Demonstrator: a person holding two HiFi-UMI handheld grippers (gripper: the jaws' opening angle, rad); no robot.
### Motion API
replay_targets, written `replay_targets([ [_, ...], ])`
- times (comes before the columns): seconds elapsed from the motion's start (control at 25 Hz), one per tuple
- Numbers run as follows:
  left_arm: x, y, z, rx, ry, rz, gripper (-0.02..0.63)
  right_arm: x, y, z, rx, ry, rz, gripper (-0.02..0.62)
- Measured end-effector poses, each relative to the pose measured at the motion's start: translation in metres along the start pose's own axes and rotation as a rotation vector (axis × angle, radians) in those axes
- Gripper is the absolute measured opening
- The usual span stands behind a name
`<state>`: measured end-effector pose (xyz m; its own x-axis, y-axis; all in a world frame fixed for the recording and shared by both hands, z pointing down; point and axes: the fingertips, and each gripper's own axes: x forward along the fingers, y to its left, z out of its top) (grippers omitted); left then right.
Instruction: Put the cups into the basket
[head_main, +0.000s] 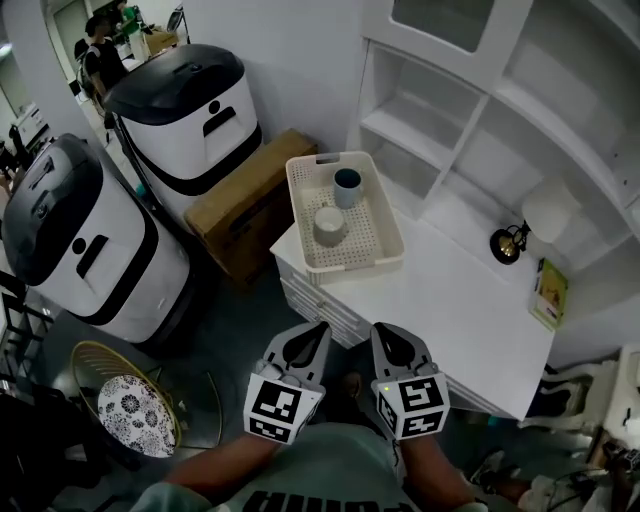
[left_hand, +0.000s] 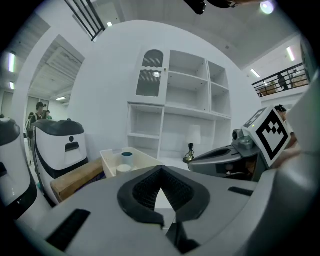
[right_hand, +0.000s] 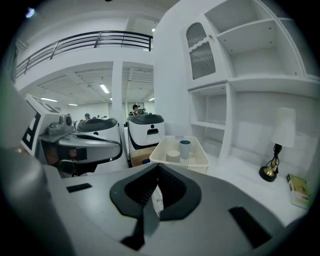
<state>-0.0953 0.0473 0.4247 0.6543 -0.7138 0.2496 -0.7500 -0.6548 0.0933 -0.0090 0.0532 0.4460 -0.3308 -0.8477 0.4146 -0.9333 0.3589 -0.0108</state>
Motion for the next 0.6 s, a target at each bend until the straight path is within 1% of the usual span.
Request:
replay_targets([
  [0.24,-0.026,0.003,-0.011,0.002,0.0,-0.015,0.003,-0.023,0.029,-0.011,0.001,0.005,-0.036,0.015],
  [0.44,-0.04,-0.007,-0.01,0.026,-0.012,-0.024,0.003,-0.04,0.039,-0.012,0.021,-0.02,-0.046,0.015],
  [0.6,-0.045,-0.015,-0.013,0.027,-0.012,-0.019,0.003,-0.047,0.043,-0.02,0.029,-0.024,-0.046,0.017],
])
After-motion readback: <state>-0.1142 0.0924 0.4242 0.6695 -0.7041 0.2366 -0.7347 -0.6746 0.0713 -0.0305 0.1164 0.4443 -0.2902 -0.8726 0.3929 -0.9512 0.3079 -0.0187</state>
